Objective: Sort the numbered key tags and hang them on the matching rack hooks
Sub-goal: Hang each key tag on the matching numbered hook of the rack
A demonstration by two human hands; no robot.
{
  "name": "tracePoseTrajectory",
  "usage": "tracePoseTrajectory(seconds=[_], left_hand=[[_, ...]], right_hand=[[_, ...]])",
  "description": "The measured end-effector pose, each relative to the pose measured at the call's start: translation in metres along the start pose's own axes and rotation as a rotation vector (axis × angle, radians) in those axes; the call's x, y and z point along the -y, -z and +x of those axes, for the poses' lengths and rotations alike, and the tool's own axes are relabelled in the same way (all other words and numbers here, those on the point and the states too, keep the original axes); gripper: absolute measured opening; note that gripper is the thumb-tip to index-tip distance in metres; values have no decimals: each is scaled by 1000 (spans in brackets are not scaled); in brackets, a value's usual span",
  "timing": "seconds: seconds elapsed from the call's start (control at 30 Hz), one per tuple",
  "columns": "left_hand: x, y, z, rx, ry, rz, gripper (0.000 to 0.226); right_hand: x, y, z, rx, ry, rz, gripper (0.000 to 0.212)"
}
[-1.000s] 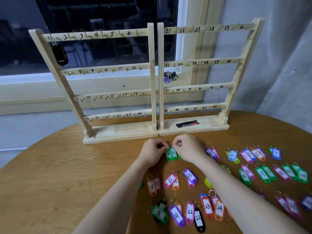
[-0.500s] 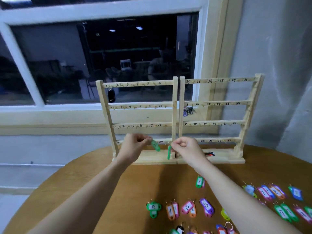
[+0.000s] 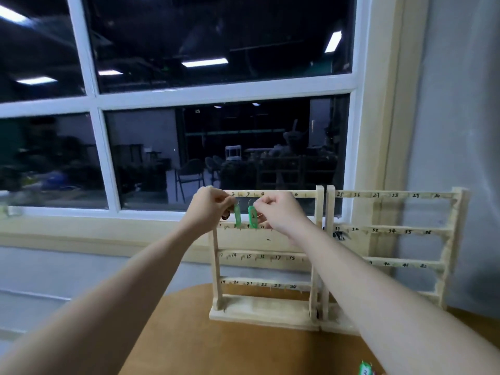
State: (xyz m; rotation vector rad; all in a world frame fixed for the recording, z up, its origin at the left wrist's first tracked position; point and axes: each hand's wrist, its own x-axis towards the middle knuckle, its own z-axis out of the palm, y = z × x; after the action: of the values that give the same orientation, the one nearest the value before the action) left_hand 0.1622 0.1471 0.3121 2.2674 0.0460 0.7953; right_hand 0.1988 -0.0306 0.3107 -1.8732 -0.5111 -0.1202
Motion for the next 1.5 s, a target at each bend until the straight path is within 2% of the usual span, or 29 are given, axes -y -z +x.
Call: tracePoseTrajectory(seconds=[0.2,0.4,0.8,1.0,1.27,1.5], left_hand=[[-9,-7,18,-25,1,73,44],[-6,-15,35,-50,109,91,41],[4,-19,34,-20,135,145,30],[8,-14,29,-8,111,154,36],[9,-5,29,-13,158,81,25],[21,-9,26,-18,150,77,31]], right_hand=[[0,-4,19,-39,-4,-35,21],[-7,-9,25,-42,60,-61,22],[-8,-20,35,-49,123,-48,16],[-2,-34,45,-66,110,-66,19],[-4,-44,52,-118,104,-190,26],[-2,-45,53,-132,86,-281,26]])
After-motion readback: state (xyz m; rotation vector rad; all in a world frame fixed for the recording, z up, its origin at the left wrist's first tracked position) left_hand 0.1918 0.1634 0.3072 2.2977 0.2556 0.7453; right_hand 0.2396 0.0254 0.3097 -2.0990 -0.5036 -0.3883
